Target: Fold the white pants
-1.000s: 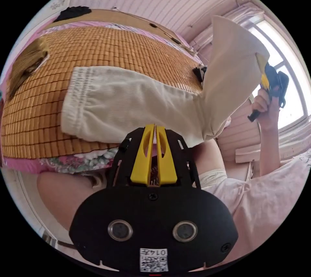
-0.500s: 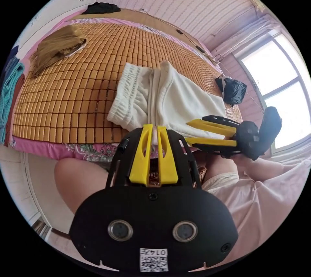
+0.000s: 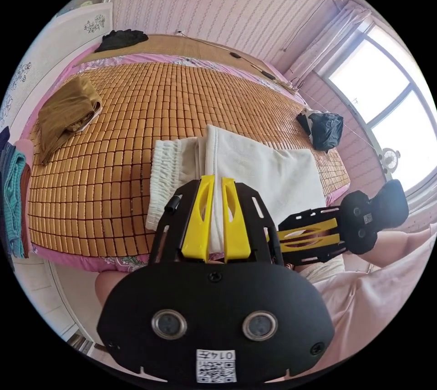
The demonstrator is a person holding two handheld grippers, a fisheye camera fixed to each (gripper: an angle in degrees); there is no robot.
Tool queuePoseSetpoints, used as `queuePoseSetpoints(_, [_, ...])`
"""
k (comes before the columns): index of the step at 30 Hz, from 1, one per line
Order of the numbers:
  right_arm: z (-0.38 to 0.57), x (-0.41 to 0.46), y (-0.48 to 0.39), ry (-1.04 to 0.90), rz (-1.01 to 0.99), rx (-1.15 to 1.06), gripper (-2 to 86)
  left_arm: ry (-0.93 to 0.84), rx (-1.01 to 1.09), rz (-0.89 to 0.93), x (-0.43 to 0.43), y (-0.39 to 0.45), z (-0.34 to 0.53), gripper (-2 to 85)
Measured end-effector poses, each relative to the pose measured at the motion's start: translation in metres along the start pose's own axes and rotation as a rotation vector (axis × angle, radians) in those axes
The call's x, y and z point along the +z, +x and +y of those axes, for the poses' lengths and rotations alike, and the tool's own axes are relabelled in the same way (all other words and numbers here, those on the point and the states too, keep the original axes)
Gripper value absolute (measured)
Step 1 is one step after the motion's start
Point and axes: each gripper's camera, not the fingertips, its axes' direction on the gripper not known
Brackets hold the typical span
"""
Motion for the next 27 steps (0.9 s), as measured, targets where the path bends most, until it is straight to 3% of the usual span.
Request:
queuePoseSetpoints(5, [-0.01, 0.029, 0.016, -0.062, 0.02, 0.074, 1.4, -0.113, -0.016, -0.03, 0.025, -0.01, 0.005, 6.2])
queuePoseSetpoints(10, [-0.008, -0.015, 0.033, 0.046, -0.015, 0.112, 5.4, -0.104, -0.035, 0.0, 0.016, -0.016, 0.019, 7.8])
queuePoseSetpoints(16, [-0.03, -0.073, 0.111, 0.191, 0.175, 0.2, 10.3, -0.173, -0.192, 0.107, 0.012, -0.046, 0.048, 13.6])
queuePoseSetpoints(23, [-0.106, -0.021, 0.197, -0.037, 0.194, 0.241, 14.6, -0.319, -0.232, 0.252, 0.051, -0.049, 0.055, 11.7])
queuePoseSetpoints(27, [-0.11, 0.01, 0.219, -0.154, 0.114, 0.25, 11.7, -0.251, -0.251, 0.293, 0.049, -0.048, 0.062, 6.4])
